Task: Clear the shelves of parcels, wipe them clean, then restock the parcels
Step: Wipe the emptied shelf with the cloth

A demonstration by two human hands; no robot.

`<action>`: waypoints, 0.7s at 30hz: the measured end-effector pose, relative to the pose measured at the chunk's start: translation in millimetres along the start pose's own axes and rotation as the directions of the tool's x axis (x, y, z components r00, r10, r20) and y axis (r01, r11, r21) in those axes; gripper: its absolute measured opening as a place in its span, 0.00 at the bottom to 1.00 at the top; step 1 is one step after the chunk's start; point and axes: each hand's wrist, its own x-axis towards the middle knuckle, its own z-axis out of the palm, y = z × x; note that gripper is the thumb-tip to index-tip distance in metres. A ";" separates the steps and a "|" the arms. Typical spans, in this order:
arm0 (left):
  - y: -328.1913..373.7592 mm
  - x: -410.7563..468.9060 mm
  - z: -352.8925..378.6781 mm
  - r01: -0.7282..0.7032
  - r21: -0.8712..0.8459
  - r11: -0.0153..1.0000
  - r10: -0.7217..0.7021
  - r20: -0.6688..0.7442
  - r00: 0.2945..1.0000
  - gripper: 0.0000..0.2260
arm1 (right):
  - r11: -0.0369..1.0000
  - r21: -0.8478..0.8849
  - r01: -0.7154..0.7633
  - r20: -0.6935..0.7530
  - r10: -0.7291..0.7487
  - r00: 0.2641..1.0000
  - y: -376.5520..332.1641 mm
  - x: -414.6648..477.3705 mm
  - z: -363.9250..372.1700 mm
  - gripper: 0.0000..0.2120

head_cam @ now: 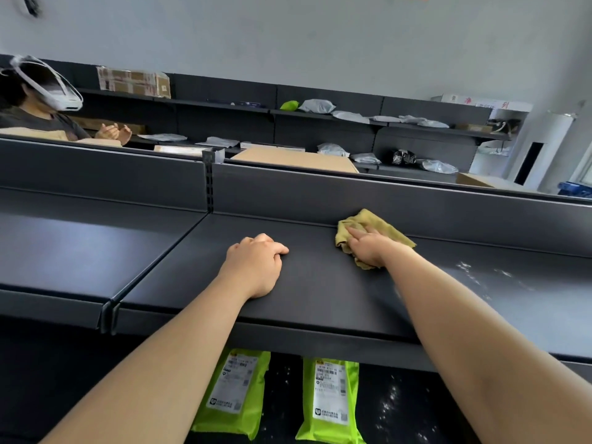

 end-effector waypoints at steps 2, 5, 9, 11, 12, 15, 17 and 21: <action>-0.4 -0.1 0.4 0.003 0.000 1.000 -0.003 0.003 1.000 0.18 | 0.998 -0.006 -0.067 -0.013 0.067 0.998 22.7 -5.9 -1.6 0.26; -1.1 0.4 0.9 0.005 0.008 1.000 -0.005 0.008 1.000 0.18 | 0.993 -0.008 -0.120 -0.020 0.119 0.993 42.1 -20.4 -0.7 0.26; -1.2 1.4 1.8 0.007 0.016 1.000 -0.007 0.008 1.000 0.18 | 0.988 -0.004 -0.152 -0.030 0.152 0.988 34.2 -47.9 3.5 0.26; -1.1 1.7 1.5 0.010 0.014 1.000 -0.011 0.010 1.000 0.18 | 0.988 -0.010 -0.152 -0.031 0.152 0.988 22.9 -64.7 6.3 0.26; -1.4 1.6 0.9 0.012 0.015 1.000 -0.012 0.011 1.000 0.18 | 0.990 -0.012 -0.141 -0.032 0.140 0.990 15.1 -73.2 8.1 0.26; 0.5 0.2 -1.3 0.014 0.018 1.000 -0.014 0.012 1.000 0.18 | 0.997 -0.004 -0.078 -0.033 0.078 0.996 -11.2 -98.9 14.7 0.25; 4.1 -2.0 -3.4 0.011 0.022 1.000 -0.011 -0.006 1.000 0.18 | 1.000 -0.005 -0.022 -0.035 0.022 0.999 -27.1 -115.2 21.1 0.25; 9.3 -10.0 -7.8 -0.038 0.056 0.998 0.042 -0.063 0.997 0.17 | 0.998 -0.008 0.064 -0.068 -0.065 0.996 -31.9 -145.0 30.7 0.25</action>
